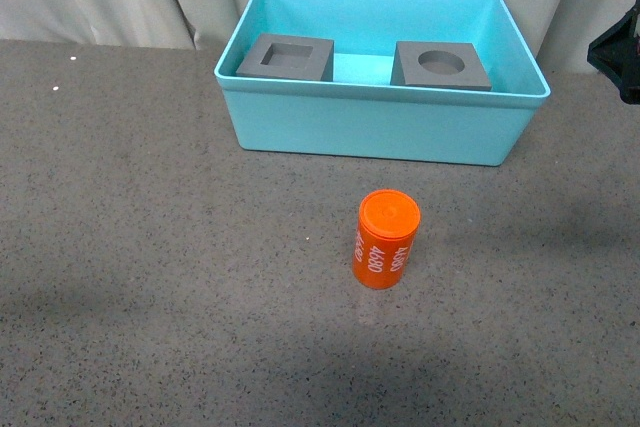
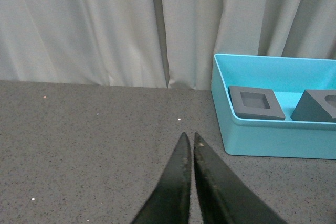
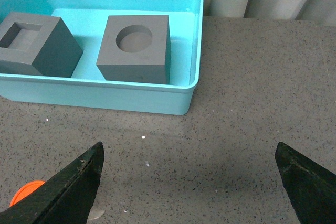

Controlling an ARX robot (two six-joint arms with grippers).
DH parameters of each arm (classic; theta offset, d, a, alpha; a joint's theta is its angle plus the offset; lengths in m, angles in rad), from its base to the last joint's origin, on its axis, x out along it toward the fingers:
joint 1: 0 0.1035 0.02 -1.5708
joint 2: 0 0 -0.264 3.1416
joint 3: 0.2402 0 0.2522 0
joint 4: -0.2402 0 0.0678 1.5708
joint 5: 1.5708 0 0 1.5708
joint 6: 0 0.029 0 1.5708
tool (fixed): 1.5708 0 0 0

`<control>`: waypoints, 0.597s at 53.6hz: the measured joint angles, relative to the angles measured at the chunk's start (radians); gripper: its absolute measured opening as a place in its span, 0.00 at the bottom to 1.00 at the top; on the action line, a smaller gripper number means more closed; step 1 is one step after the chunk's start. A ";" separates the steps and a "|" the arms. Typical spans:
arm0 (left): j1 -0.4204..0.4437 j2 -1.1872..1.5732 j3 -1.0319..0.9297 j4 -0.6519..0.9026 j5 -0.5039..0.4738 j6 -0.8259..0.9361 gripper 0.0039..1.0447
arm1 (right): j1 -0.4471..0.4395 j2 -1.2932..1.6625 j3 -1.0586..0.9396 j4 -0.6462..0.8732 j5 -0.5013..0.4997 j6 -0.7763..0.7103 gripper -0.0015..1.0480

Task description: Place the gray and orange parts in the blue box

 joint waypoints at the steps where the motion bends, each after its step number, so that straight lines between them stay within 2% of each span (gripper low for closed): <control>1: 0.006 -0.018 -0.005 -0.012 0.004 0.000 0.03 | 0.000 0.000 0.000 0.000 0.000 0.000 0.91; 15: 0.065 -0.241 -0.050 -0.188 0.061 0.007 0.03 | 0.000 0.000 0.000 0.000 0.000 0.000 0.91; 18: 0.124 -0.299 -0.054 -0.241 0.142 0.009 0.03 | 0.000 0.000 0.000 0.000 0.000 0.000 0.91; 23: 0.155 -0.360 -0.055 -0.292 0.146 0.008 0.03 | 0.000 0.000 0.000 0.000 0.000 0.000 0.91; 32: 0.158 -0.460 -0.055 -0.381 0.153 0.008 0.03 | 0.000 0.000 0.000 0.000 0.000 0.000 0.91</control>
